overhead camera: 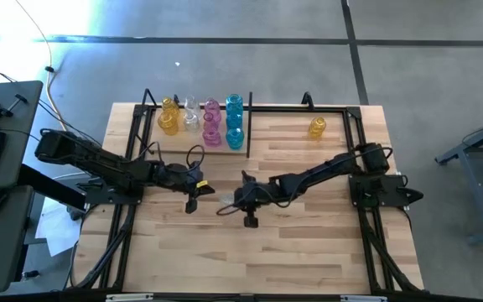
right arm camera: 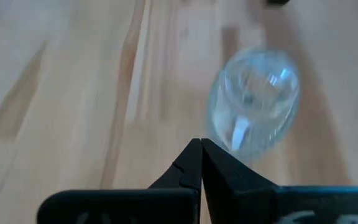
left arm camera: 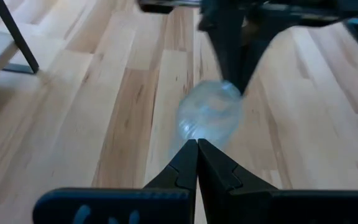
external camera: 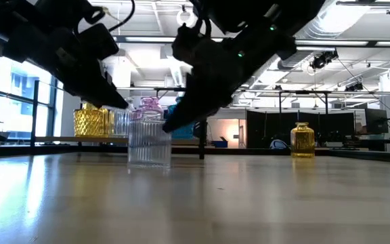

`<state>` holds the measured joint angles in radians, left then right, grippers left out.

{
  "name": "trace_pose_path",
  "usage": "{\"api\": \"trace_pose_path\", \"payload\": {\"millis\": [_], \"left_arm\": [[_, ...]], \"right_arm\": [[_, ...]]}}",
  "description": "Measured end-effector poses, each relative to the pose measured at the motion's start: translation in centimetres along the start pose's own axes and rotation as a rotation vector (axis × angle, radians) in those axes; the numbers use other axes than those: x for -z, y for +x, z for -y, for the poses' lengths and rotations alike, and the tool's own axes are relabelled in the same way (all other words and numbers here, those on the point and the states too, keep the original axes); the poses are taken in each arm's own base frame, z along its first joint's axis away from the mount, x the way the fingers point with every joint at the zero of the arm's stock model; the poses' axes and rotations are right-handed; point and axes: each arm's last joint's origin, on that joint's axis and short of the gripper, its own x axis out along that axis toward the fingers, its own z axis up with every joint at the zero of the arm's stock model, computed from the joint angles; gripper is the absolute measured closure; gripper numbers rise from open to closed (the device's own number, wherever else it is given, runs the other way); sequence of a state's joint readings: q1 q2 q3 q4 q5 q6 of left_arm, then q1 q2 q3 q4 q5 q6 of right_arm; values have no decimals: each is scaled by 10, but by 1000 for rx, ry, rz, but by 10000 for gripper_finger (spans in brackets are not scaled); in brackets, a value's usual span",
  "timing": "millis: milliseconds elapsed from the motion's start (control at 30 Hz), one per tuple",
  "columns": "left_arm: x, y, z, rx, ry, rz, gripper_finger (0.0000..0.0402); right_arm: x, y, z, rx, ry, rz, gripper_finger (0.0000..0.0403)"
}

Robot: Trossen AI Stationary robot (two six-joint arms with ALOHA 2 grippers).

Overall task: Sort vases onto shelf
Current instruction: Put the transparent flower vase aligned with the other transparent flower vase on the shelf

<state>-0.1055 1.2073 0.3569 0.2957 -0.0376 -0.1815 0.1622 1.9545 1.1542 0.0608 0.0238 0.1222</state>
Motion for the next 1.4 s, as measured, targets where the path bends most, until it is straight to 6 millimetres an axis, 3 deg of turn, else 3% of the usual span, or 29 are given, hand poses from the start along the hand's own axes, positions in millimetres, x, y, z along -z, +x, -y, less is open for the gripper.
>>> {"api": "trace_pose_path", "payload": {"millis": [133, 300, 533, 767, 1100, 1400], "left_arm": [[-8, -12, -1, -5, -29, 33, 400], [-25, -22, -9, -55, -102, -51, 380], [-49, -17, -19, -55, -110, -165, 328], [-64, 2, -26, -62, -37, -311, 290], [-83, 25, -29, -37, 82, -399, 291], [-78, 34, -29, 26, 121, -465, 292]], "right_arm": [[-6, 0, 12, 16, -11, 46, 403], [-9, 2, 27, -6, -20, 80, 403], [-4, 12, 38, -11, -37, 84, 403], [-4, 14, 37, -19, -71, 94, 403], [-6, -3, 21, -44, -116, 23, 403], [-4, -11, 11, -35, -135, -32, 403]]}}
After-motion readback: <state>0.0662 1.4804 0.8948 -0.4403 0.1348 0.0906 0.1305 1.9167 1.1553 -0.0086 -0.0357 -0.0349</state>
